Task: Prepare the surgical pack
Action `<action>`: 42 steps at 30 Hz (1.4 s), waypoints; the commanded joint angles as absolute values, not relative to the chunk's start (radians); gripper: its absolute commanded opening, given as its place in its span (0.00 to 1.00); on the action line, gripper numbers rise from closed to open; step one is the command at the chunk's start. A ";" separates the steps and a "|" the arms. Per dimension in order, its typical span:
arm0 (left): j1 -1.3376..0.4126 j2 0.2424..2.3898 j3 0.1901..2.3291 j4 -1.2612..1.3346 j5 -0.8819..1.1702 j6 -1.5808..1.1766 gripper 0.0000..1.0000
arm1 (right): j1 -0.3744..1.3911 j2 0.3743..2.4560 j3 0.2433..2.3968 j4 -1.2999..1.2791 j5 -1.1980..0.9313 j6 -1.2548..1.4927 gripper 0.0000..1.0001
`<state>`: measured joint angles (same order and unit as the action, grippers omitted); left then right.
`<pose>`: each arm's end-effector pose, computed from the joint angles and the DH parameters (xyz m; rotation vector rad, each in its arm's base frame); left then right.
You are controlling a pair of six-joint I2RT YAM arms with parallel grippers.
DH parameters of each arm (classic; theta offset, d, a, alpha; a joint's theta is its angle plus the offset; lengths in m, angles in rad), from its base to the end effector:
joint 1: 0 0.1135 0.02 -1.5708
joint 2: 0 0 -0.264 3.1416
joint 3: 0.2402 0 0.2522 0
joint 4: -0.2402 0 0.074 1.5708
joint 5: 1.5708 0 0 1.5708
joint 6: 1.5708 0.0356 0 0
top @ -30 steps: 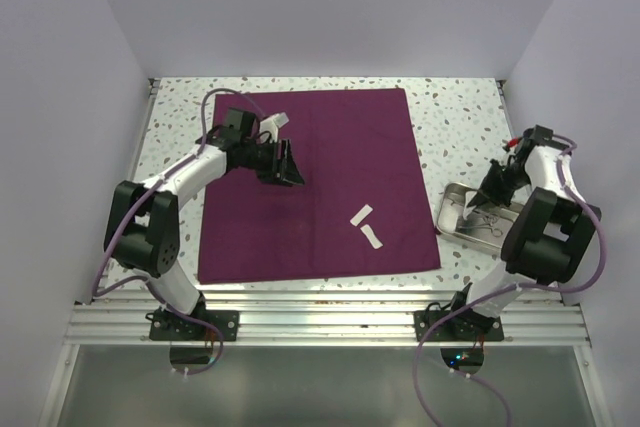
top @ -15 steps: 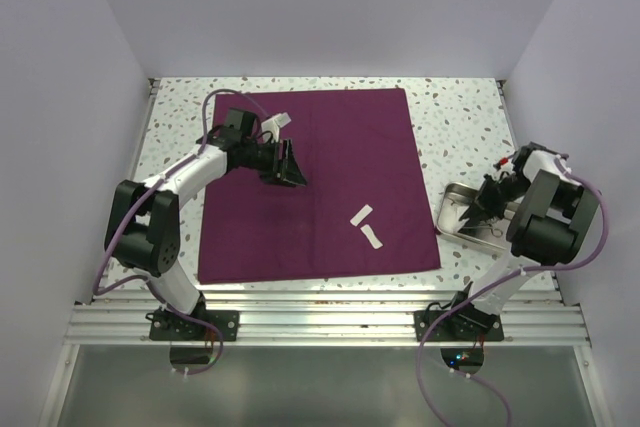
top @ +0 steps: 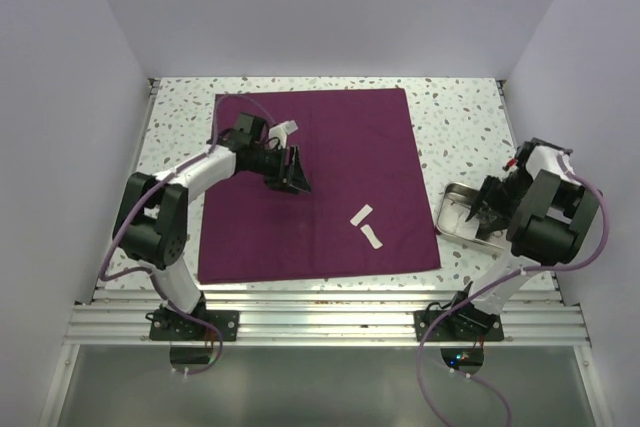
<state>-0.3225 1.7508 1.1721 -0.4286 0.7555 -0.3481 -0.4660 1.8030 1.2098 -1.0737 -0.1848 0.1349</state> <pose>0.3323 -0.1368 0.2050 0.2651 2.6015 -1.2209 0.2772 -0.1321 0.1747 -0.9194 -2.9213 -0.3042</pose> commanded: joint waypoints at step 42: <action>-0.735 2.151 1.580 -0.572 0.460 -0.359 0.35 | 0.063 1.364 1.152 -0.985 -0.316 0.316 0.66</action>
